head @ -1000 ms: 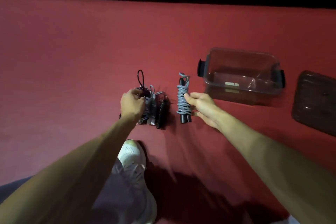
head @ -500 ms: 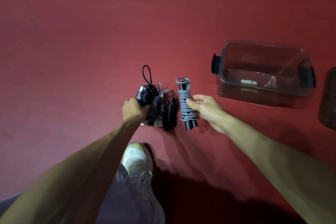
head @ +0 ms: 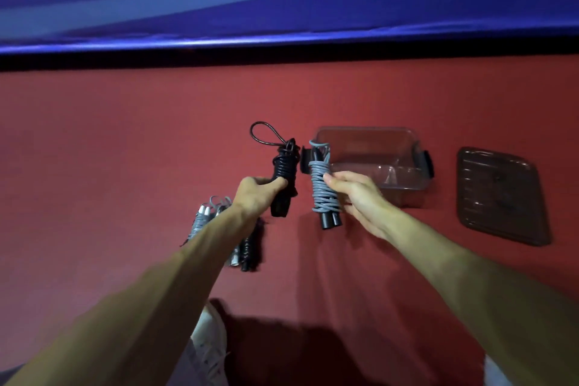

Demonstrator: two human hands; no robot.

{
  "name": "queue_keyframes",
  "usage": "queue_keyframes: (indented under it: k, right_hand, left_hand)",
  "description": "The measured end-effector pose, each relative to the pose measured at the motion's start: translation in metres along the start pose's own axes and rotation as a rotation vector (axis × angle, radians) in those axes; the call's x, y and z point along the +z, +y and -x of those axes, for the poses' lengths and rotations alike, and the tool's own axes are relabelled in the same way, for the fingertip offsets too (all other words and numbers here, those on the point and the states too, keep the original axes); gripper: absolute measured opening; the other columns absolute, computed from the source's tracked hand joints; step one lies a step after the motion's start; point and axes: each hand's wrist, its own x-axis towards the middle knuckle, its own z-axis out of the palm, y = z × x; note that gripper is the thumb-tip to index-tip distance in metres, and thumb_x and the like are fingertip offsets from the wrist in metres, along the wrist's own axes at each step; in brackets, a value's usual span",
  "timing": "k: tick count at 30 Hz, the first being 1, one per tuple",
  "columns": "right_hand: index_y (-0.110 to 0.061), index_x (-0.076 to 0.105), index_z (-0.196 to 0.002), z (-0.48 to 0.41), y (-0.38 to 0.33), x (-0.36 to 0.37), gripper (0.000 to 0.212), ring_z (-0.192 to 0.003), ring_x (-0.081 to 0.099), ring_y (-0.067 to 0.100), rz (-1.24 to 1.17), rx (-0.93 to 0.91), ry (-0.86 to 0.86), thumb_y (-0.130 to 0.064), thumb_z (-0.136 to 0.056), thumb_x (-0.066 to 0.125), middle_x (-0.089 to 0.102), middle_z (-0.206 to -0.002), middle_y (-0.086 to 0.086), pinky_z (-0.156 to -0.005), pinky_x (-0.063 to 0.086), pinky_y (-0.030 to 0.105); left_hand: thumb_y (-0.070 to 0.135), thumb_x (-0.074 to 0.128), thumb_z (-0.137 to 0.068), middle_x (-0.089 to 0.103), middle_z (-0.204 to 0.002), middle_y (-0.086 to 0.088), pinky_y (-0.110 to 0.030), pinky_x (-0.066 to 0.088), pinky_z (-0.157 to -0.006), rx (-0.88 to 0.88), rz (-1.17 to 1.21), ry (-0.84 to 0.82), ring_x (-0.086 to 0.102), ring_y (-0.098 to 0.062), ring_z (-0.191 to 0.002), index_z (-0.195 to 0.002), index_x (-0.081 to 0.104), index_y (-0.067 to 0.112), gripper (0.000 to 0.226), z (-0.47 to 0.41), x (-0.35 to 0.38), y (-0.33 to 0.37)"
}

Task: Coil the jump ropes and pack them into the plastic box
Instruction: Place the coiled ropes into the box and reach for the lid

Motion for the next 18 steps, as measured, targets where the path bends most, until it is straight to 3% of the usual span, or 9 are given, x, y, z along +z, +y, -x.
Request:
queue_keyframes:
  k: [3,5,9,11,13,15,18]
  right_hand:
    - [-0.014,0.067,-0.107,-0.005,-0.013,-0.031,0.032,-0.113,0.062,0.020,0.049,-0.034,0.118,-0.036,-0.085,0.072,0.071,-0.110,0.003,-0.103,0.044,0.044]
    - [-0.016,0.069,-0.094,-0.014,-0.017,-0.051,0.023,-0.108,0.064,0.022,0.091,-0.052,0.178,-0.037,-0.085,0.071,0.073,-0.103,0.003,-0.099,0.046,0.045]
    - [-0.016,0.069,-0.090,-0.047,-0.014,-0.080,0.022,-0.102,0.064,0.018,0.148,-0.075,0.247,-0.038,-0.086,0.071,0.072,-0.099,0.000,-0.087,0.047,0.031]
    - [-0.014,0.064,-0.110,-0.069,-0.008,-0.090,0.038,-0.108,0.061,0.018,0.158,-0.068,0.304,-0.040,-0.084,0.072,0.067,-0.111,0.001,-0.094,0.048,0.034]
    - [-0.013,0.058,-0.123,-0.089,-0.004,-0.097,0.050,-0.110,0.059,0.020,0.182,-0.054,0.340,-0.042,-0.084,0.072,0.063,-0.118,0.003,-0.092,0.048,0.035]
    - [-0.014,0.059,-0.121,-0.108,0.001,-0.102,0.049,-0.108,0.061,0.022,0.213,-0.051,0.361,-0.042,-0.083,0.072,0.065,-0.118,0.005,-0.087,0.048,0.034]
    - [-0.013,0.059,-0.120,-0.129,0.002,-0.107,0.046,-0.109,0.059,0.020,0.260,-0.022,0.390,-0.041,-0.085,0.071,0.063,-0.117,0.003,-0.091,0.047,0.033]
  left_hand:
    - [0.024,0.070,-0.074,0.075,-0.095,-0.014,-0.037,0.056,-0.083,0.017,0.055,-0.050,0.070,-0.025,-0.084,-0.109,0.067,0.003,0.041,-0.011,0.030,0.022]
    - [0.015,0.067,-0.084,0.072,-0.096,-0.011,-0.032,0.056,-0.078,0.021,0.088,-0.069,0.068,-0.023,-0.083,-0.115,0.062,0.012,0.032,-0.022,0.048,0.030]
    - [0.011,0.063,-0.087,0.068,-0.090,-0.007,-0.033,0.052,-0.077,-0.006,0.104,-0.135,0.062,-0.018,-0.079,-0.100,0.067,0.016,0.014,-0.053,0.078,0.032]
    - [0.011,0.063,-0.086,0.068,-0.088,-0.007,-0.032,0.049,-0.073,-0.019,0.083,-0.169,0.059,-0.019,-0.076,-0.103,0.070,0.012,0.018,-0.071,0.091,0.031]
    - [0.012,0.064,-0.083,0.068,-0.084,-0.009,-0.027,0.046,-0.064,-0.018,0.067,-0.205,0.058,-0.020,-0.071,-0.101,0.071,0.009,0.019,-0.085,0.102,0.031]
    - [0.017,0.067,-0.076,0.070,-0.080,-0.008,-0.023,0.044,-0.057,-0.035,0.061,-0.223,0.060,-0.017,-0.064,-0.099,0.072,0.007,0.026,-0.100,0.111,0.032]
    - [0.010,0.059,-0.087,0.064,-0.055,-0.002,-0.015,0.038,-0.041,-0.054,0.014,-0.247,0.054,-0.010,-0.041,-0.079,0.065,0.005,0.011,-0.119,0.123,0.034]
